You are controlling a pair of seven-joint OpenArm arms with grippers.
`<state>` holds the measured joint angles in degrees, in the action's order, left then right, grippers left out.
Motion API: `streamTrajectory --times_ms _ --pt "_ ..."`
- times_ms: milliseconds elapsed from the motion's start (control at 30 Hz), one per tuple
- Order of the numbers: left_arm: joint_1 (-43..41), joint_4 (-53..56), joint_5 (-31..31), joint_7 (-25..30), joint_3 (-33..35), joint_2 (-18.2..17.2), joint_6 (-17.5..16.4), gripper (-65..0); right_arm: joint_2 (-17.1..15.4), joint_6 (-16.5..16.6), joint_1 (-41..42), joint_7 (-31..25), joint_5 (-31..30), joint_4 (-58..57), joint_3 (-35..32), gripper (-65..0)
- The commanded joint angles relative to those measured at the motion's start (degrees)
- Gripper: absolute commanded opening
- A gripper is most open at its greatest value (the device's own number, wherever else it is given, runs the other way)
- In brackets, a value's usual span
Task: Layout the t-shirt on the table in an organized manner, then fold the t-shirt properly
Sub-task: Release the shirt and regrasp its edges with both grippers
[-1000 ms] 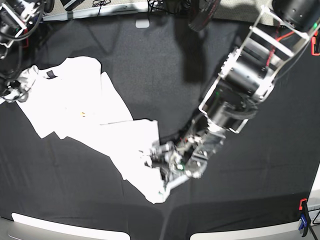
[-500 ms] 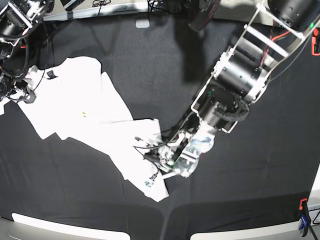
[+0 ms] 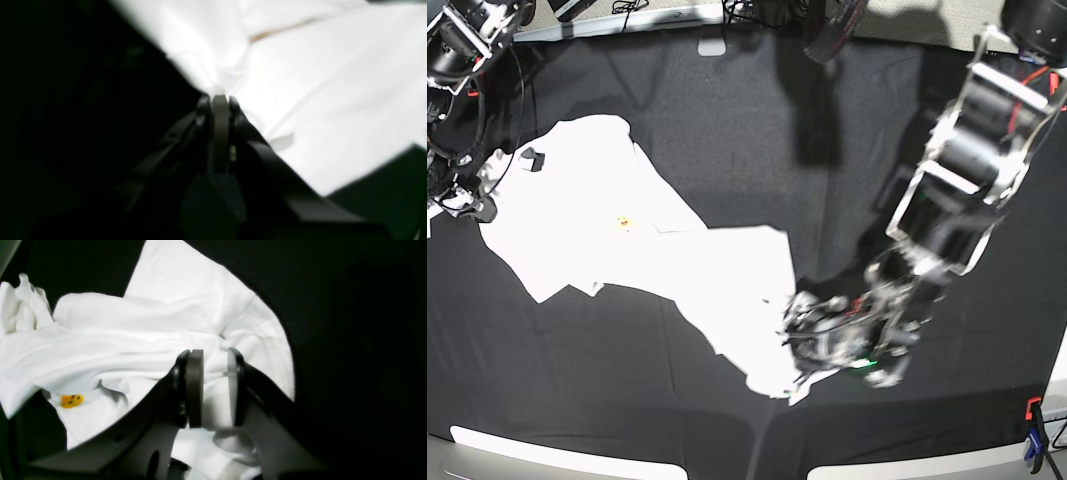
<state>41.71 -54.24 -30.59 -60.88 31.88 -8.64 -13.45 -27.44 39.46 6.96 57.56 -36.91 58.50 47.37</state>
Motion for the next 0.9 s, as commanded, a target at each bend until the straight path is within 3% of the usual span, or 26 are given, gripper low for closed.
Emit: streamTrajectory --times_ms 0,233,400,633,800,867 --pt "1.0 -3.5 -1.1 -0.6 -0.3 -1.7 -0.5 -65.0 -1.6 0.5 1.0 -1.2 -1.3 0.9 0.2 -52.5" --pt "-10.1 -25.5 -2.0 -3.6 -0.3 -14.5 -0.5 -65.0 -1.6 0.5 1.0 -1.2 -1.3 0.9 0.2 -52.5" --pt "-20.5 -36.2 -1.9 -3.6 -0.3 -20.2 -0.5 -65.0 -1.6 0.5 1.0 -1.2 -1.3 0.9 0.2 -52.5" --pt "-29.6 -45.0 1.3 -2.1 -0.3 -20.9 -0.5 -65.0 -1.6 0.5 1.8 -1.2 -1.3 0.9 0.2 -51.7" --pt "-29.9 -46.1 7.4 -0.1 -0.3 -20.9 5.0 -65.0 -1.6 0.5 6.8 -1.9 -1.2 0.9 0.1 -29.9" --pt "-29.9 -46.1 10.2 -0.1 -0.3 -20.9 7.2 -50.5 -1.6 0.5 8.9 -3.9 -0.7 0.9 -0.8 -28.6"
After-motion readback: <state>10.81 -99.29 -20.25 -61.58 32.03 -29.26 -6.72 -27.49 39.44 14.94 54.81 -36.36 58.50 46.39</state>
